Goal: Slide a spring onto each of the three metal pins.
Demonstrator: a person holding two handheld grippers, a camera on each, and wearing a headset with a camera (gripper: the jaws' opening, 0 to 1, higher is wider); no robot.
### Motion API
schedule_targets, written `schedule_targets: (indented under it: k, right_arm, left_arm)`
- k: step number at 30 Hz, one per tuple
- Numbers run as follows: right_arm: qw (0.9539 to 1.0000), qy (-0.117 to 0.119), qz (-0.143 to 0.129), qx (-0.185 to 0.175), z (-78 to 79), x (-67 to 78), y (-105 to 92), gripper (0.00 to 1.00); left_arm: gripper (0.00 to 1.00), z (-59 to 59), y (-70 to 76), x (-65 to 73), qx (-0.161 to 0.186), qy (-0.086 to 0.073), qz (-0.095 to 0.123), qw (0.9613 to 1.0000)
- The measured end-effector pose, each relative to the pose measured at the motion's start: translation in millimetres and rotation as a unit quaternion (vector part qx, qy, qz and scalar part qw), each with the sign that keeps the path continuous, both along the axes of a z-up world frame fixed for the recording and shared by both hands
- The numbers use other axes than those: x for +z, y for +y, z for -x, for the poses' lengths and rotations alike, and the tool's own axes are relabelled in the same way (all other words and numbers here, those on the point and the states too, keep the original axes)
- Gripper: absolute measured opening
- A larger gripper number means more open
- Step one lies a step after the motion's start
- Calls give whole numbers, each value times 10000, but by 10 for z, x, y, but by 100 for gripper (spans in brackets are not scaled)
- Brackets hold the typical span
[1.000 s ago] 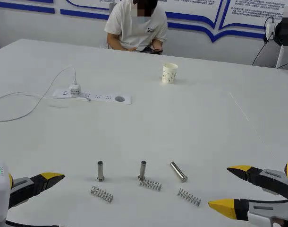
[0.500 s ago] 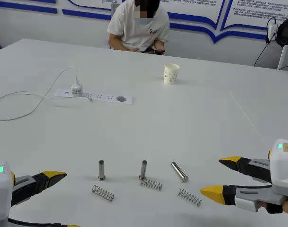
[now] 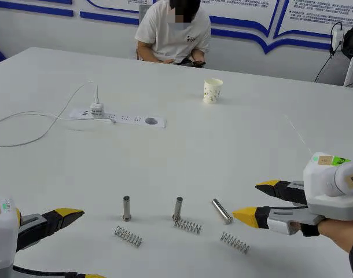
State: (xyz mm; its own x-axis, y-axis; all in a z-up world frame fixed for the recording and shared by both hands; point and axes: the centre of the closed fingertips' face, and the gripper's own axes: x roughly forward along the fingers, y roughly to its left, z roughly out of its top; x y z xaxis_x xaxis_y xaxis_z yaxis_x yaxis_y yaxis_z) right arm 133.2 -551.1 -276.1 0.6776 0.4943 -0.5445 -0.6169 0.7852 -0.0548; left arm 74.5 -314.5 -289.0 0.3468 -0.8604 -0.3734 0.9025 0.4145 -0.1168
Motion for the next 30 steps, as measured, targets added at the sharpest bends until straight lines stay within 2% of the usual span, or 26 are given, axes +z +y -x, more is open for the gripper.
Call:
schedule_targets:
  k: [14, 20, 30]
  right_arm:
    - [9991, 334, 58, -265, -261, -151, 130, 39]
    - [9975, 549, 224, -386, -324, -286, 172, 32]
    - [9937, 774, 456, -667, -430, -439, 209, 22]
  left_arm:
    - [90, 9, -17, -18, -1, 39, 2, 10000]
    - [90, 8, -20, -16, 7, 54, 21, 10000]
    - [89, 14, -44, 2, -9, 49, 72, 10000]
